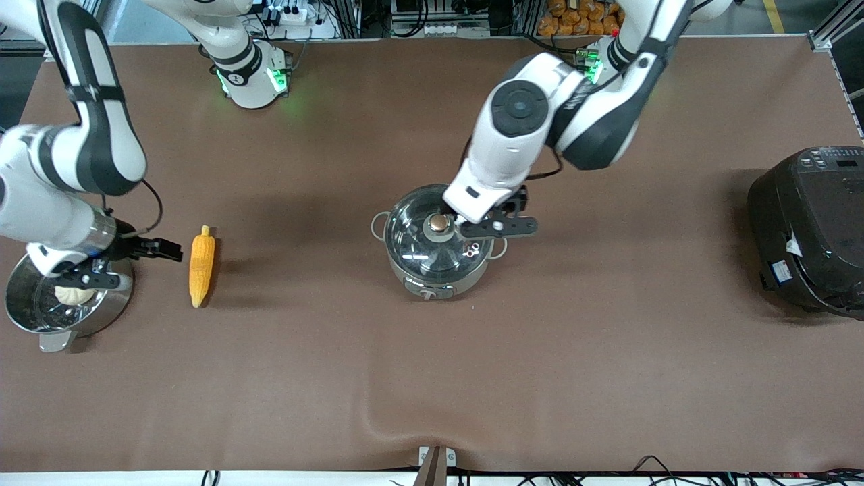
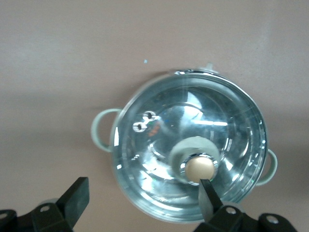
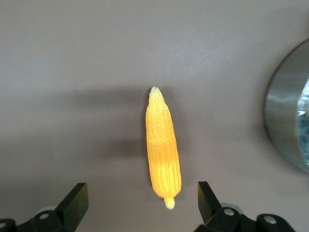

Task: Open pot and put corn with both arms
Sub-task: 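Grasp the lid knob with the left gripper while the right gripper grasps the corn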

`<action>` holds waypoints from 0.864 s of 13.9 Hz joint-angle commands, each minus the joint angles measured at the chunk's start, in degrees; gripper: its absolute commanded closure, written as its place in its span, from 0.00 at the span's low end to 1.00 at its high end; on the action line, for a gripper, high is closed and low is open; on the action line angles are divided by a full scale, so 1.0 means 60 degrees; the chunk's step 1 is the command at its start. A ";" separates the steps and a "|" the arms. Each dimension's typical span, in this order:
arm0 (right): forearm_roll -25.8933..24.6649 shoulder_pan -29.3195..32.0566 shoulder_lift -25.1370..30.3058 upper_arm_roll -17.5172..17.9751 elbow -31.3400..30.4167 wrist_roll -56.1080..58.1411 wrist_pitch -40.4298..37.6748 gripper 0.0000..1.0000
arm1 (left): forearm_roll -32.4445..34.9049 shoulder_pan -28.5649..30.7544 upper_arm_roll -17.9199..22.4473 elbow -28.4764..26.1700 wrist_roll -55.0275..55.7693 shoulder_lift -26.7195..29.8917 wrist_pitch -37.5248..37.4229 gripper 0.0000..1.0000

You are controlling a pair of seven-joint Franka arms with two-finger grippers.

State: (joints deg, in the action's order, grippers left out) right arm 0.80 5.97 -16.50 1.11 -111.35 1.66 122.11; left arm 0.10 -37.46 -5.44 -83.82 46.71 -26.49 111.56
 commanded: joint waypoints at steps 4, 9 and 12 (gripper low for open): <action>-0.0090 0.0045 -0.1116 -0.0038 -0.1027 0.0337 0.2130 0.00 | 0.1358 -0.0950 0.0130 0.0698 0.1721 -0.1253 0.0377 0.00; -0.0104 0.0074 -0.1908 -0.0053 -0.0997 0.0778 0.3100 0.00 | 0.1404 -0.1126 0.0159 0.0756 0.2117 -0.1546 0.0859 0.00; -0.0104 0.0294 -0.1981 -0.0038 -0.1026 0.0983 0.3071 0.08 | 0.1360 -0.1126 0.0115 0.0757 0.2889 -0.1517 0.0860 0.77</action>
State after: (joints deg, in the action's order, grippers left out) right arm 0.77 6.46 -28.09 0.55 -117.59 6.27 140.33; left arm 6.85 -43.53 -5.00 -80.98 59.55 -34.86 116.78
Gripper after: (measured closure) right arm 0.026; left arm 0.062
